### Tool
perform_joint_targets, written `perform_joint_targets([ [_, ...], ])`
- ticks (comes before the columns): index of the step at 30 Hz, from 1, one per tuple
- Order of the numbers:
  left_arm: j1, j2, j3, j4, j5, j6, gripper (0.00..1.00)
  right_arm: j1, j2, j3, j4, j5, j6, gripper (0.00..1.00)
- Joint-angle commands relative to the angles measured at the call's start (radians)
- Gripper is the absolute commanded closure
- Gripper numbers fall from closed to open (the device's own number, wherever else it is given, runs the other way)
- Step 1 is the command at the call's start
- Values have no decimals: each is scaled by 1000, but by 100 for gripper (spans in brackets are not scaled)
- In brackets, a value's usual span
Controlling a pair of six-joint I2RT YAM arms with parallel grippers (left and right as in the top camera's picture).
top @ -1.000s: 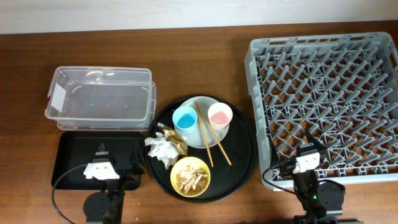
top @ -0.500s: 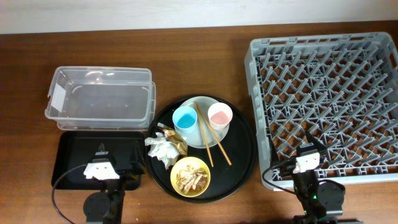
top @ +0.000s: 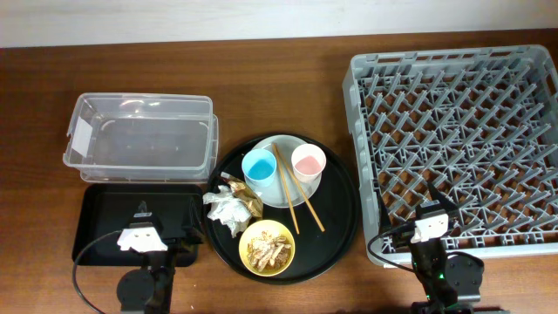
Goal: Sort waste into correct bins and load items into the dishwasher rack
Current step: 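Move the left gripper toward the crumpled white tissue on the round tray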
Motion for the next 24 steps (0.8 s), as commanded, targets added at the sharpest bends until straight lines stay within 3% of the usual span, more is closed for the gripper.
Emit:
perform_joint_targets([
  [1,-4,-5,-6,2,0,16,1,5,-6,-6,-4,2,2,1],
  [20,-4,-5,-6,28,4,6,1,5,-6,-6,-4,2,2,1],
  [24,-4,-5,19,43,76,4,1,5,-6,-6,-4,2,2,1],
])
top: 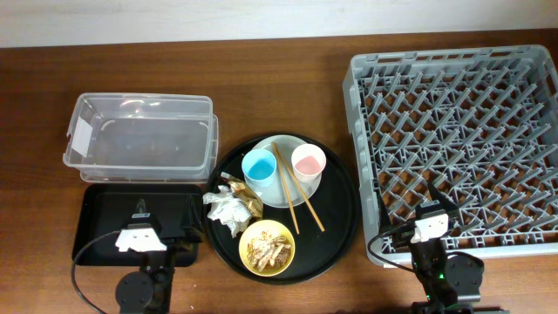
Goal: Sort waste into correct bins and load items into the dishwasher rack
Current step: 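Move the left gripper toward the crumpled white tissue on the round tray, then grasp the crumpled white tissue with the left gripper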
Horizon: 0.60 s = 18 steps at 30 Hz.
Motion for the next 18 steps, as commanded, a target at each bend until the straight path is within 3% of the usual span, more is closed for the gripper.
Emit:
perform_joint_targets([
  [1,-4,-5,32,-11,99,5,1,5,-6,-6,-4,2,2,1],
  [4,-4,-5,100,-88,123,-74,1,5,-6,-6,-4,2,2,1],
  [8,-4,60,366,-344,90,-54,1,5,-6,-6,-4,2,2,1],
  [10,-4,281,647,-506,59,-6,1,5,-6,-6,-4,2,2,1],
  [12,-4,425,801,-621,68,-6,1,5,-6,-6,-4,2,2,1],
  [15,-4,783,1161,-975,134,-6,1,5,-6,-6,-4,2,2,1],
  [18,-4,993,1338,-1115,200,-6,1,5,-6,-6,-4,2,2,1],
])
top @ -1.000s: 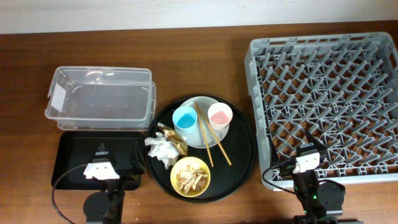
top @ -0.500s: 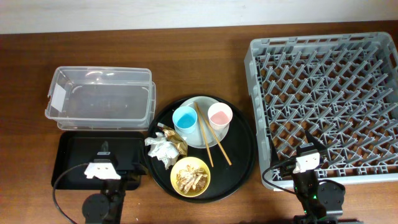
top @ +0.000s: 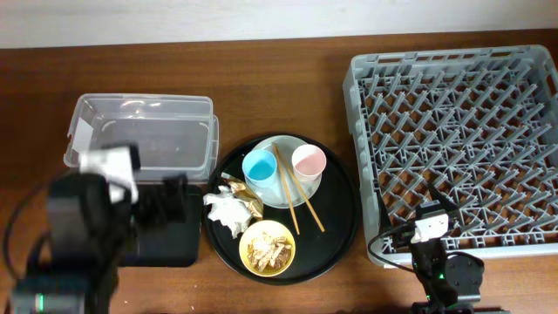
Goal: Sort waste into correct bins and load items into the dishwasher rack
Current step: 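Grasp the crumpled white tissue with the left gripper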
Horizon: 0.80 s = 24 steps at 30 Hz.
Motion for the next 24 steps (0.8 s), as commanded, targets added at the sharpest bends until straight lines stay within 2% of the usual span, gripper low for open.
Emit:
perform_joint_targets([
  [1,-4,209,160,-100,105,21,1,5,-8,-6,-4,2,3,1],
  [2,-4,253,166,-107,136,24,11,5,-8,-6,-4,2,3,1],
  [3,-4,280,166,-114,163,24,57,5,-8,-6,-4,2,3,1],
  [4,-7,316,163,-137,179,-6,81,5,-8,-6,-4,2,3,1],
  [5,-20,344,157,-162,178,-37,97,5,-8,-6,-4,2,3,1],
  [6,-42,367,145,-171,172,-53,100,5,-8,-6,-4,2,3,1],
  [10,-238,436,10,-127,-26,-241,99,5,-8,-6,-4,2,3,1],
  [11,-272,450,-26,-97,-32,-248,87,5,-8,-6,-4,2,3,1],
  [12,-302,467,-70,-47,-33,-248,70,5,-8,-6,-4,2,3,1],
  [13,-317,483,-108,-9,-33,-267,63,5,-8,-6,-4,2,3,1],
  [15,-320,518,-167,35,-33,-341,62,5,-8,-6,-4,2,3,1],
  [17,-320,558,-206,65,-42,-472,61,5,-8,-6,-4,2,3,1],
  [18,-320,570,-212,80,-78,-553,55,5,-8,-6,-4,2,3,1],
  [19,-320,576,-215,87,-104,-621,55,5,-8,-6,-4,2,3,1],
  [20,-320,580,-217,94,-124,-704,51,5,-8,-6,-4,2,3,1],
  [21,-320,583,-221,113,-134,-853,41,5,-8,-6,-4,2,3,1],
  [24,-323,591,-232,145,-134,-941,38,5,-8,-6,-4,2,3,1],
])
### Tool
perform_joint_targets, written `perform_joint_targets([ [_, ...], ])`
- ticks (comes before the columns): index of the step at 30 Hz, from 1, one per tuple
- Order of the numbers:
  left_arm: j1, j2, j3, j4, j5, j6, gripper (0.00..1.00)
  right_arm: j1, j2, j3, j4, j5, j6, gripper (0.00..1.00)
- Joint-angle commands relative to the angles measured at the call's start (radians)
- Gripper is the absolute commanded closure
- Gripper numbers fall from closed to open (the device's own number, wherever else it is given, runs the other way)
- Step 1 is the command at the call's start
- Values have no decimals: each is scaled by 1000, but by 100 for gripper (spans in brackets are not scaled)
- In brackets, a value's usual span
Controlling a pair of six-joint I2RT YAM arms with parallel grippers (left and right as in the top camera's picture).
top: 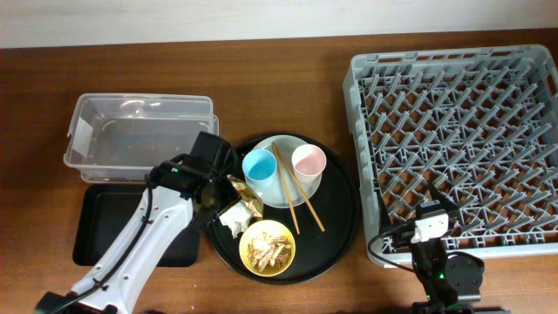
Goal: Sort waste into correct bins and load items into the dishwasher rack
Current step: 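Grasp the crumpled white tissue with the left gripper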
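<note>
A round black tray point(345, 218) holds a crumpled white napkin point(233, 216), a gold wrapper point(251, 202), a yellow bowl point(248, 237) of food scraps, and a white plate point(281, 140). On the plate stand a blue cup point(259, 167) and a pink cup point(308, 162), with chopsticks point(293, 199) lying across it. My left gripper point(219, 195) hangs at the tray's left rim, right over the napkin, and looks open. My right gripper point(433, 199) rests shut at the front edge of the grey dishwasher rack point(453, 131).
A clear plastic bin point(139, 139) sits at the left, with a black rectangular tray point(100, 222) in front of it. My left arm reaches across that black tray from the bottom left. The rack fills the right side.
My left arm was raised and blurred over the black rectangular tray. Its gripper is now down at the round tray's left rim, above the napkin. The right arm has not moved.
Both arms first rested at the table's front edge, the left by the black rectangular tray, the right by the rack. Then the left arm was raised high over the black tray. Now its gripper is at the napkin; nothing on the tray has shifted.
</note>
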Motion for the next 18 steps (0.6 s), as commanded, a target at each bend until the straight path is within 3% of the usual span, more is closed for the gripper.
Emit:
perform_joint_targets([
  [1,-6,11,-40,46,-32,-225,38,5,-8,-6,-4,2,2,1],
  [5,-6,11,-171,219,-31,-330,38,5,-8,-6,-4,2,2,1],
  [9,-6,11,-289,395,-29,-335,38,5,-8,-6,-4,2,2,1],
  [14,-6,11,-308,442,-45,-332,38,5,-8,-6,-4,2,2,1],
  [18,-6,11,-308,442,-58,-332,58,5,-8,-6,-4,2,2,1],
])
